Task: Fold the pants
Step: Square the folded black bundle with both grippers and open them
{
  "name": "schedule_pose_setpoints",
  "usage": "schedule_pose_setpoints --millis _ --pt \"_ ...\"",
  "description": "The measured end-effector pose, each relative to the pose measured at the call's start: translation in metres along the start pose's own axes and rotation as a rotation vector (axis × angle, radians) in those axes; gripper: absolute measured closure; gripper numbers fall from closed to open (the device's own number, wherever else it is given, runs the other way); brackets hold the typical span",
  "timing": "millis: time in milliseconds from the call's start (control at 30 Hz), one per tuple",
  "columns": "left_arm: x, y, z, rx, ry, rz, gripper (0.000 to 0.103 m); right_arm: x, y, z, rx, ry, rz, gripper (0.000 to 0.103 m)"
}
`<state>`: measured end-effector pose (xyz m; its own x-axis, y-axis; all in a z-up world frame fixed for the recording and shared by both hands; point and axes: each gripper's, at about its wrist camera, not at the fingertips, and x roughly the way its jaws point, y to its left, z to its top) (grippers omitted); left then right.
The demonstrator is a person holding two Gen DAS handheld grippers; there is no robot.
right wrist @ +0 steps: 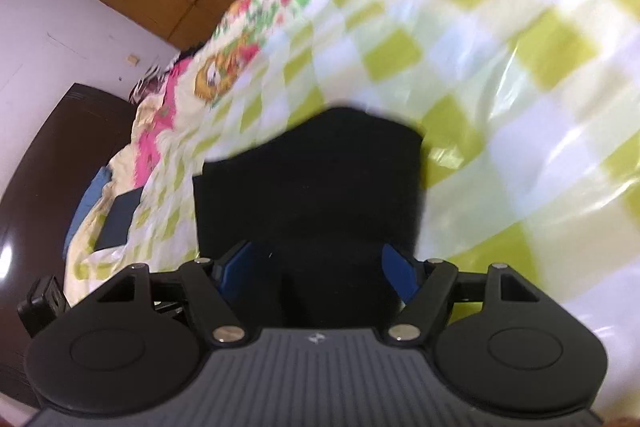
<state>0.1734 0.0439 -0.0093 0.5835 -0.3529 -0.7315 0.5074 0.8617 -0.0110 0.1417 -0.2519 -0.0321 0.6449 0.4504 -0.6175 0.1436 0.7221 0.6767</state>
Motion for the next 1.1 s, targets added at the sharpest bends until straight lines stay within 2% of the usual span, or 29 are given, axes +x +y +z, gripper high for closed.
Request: schedule_pose_setpoints --millis 67,133,333,500,667,767,833,967,1067,1100 --pt "0.000 -0.001 0.000 0.001 0.000 0.005 0.039 0.012 0.006 -0.001 -0.039 0.003 -0.033 0.028" --pt "0.000 -0.003 -0.001 0.009 -0.002 0.012 0.039 0.015 0.014 0.001 -0.058 0.004 -0.035 0.022" --pt "-0.001 -0.004 -0.005 -0.014 0.004 0.019 0.038 0.037 0.021 0.013 -0.140 0.018 -0.066 0.023" --pt "-0.004 -0.001 -0.010 -0.050 0.005 0.033 0.038 0.057 0.042 0.029 -0.226 0.017 -0.075 0.023" --pt "0.006 0.008 -0.004 -0.076 0.023 0.048 0.024 0.082 0.056 0.048 -0.257 0.016 -0.084 0.023" --pt "0.009 0.014 0.000 -0.123 0.053 0.045 0.020 0.076 0.057 0.047 -0.278 0.026 -0.085 0.023" --pt "0.001 0.013 0.000 -0.141 0.055 0.051 0.021 0.056 0.056 0.042 -0.298 0.010 -0.072 0.028" --pt "-0.026 -0.003 -0.007 -0.104 0.024 0.117 0.022 0.005 0.056 0.013 -0.357 -0.059 -0.054 0.028" --pt "-0.039 -0.010 -0.015 -0.126 0.015 0.143 0.022 -0.007 0.058 -0.023 -0.446 -0.001 -0.051 0.028" --pt "-0.039 -0.012 -0.019 -0.127 0.022 0.158 0.022 -0.006 0.059 -0.038 -0.509 0.017 -0.084 0.027"
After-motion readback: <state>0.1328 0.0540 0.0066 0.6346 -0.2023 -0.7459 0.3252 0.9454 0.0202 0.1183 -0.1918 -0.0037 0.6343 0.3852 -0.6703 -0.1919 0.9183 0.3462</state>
